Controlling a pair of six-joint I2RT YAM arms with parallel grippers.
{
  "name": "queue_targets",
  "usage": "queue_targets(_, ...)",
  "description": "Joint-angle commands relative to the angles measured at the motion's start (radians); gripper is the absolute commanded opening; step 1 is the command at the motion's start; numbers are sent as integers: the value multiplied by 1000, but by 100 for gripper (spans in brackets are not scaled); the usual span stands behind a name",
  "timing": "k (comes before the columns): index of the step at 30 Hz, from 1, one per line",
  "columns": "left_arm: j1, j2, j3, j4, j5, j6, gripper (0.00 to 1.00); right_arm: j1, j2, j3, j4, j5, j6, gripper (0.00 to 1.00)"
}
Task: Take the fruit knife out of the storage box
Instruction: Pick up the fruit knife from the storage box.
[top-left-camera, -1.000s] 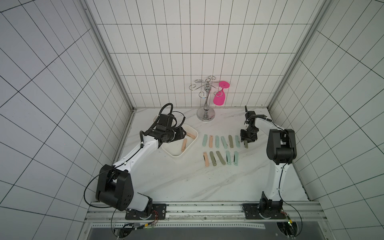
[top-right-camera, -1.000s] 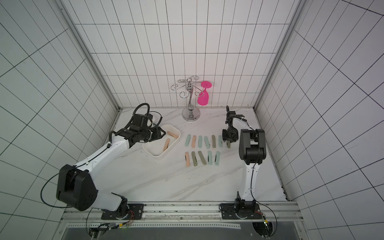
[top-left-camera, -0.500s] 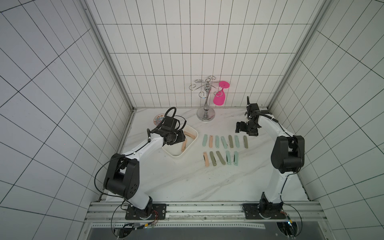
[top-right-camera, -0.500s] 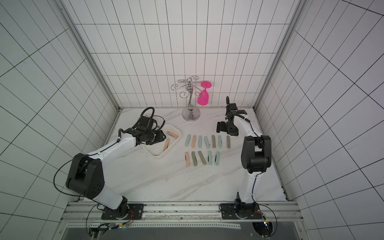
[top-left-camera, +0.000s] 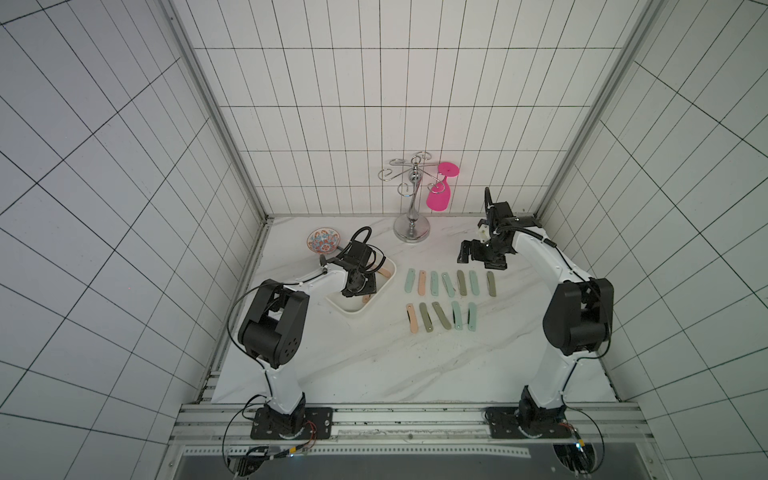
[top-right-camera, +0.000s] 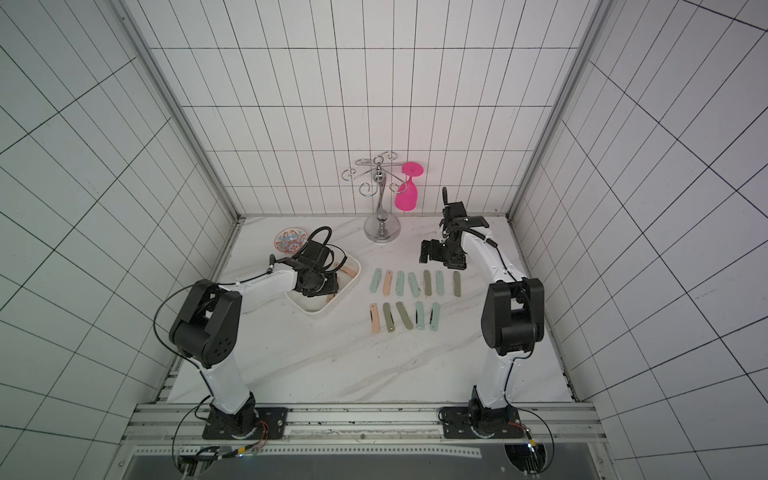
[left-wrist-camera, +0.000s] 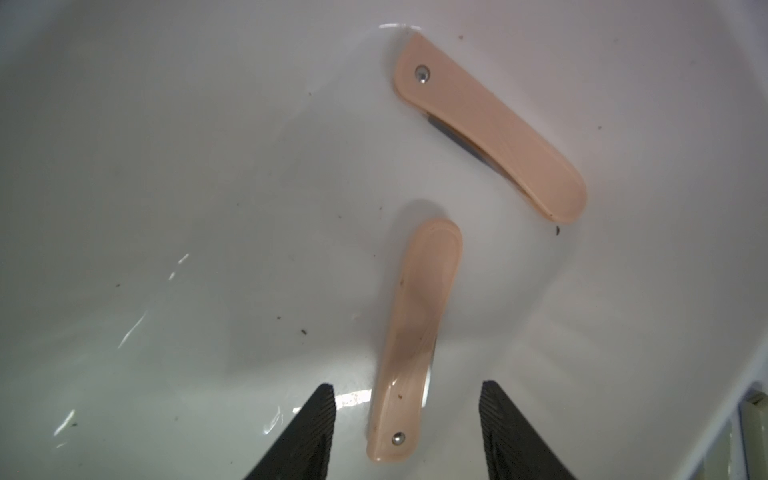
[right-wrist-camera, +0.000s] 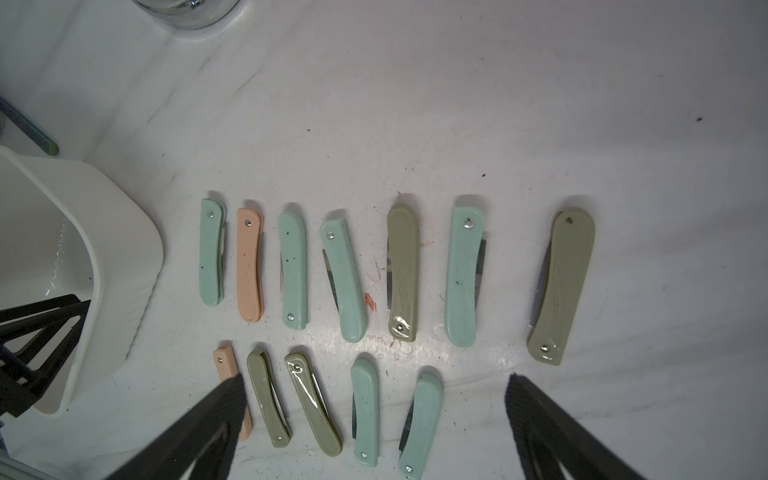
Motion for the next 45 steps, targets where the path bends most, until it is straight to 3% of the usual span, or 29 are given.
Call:
queue_targets(1,-8,38,27,22,-61,24,59,15,-18,60,-38,-33,-6,99)
queue_targets(13,-16,108,13,48,-136,47,56,45,9,112,-50,-45,-5,99)
queue_targets(29,-6,83,-30,68,-111,50,16,96,26,146,-56,-95,28,99)
queue_targets(38,32,-22,-51,89,-53,56,10,139,32,138,-31,-150,55,100)
queue_targets(42,49,-74,-52,96,5,59,10,165,33,137,-11,-181,78,91)
queue_targets(45,53,-116,-52,93,36,59,10,187,40,140,12,-214,99,76)
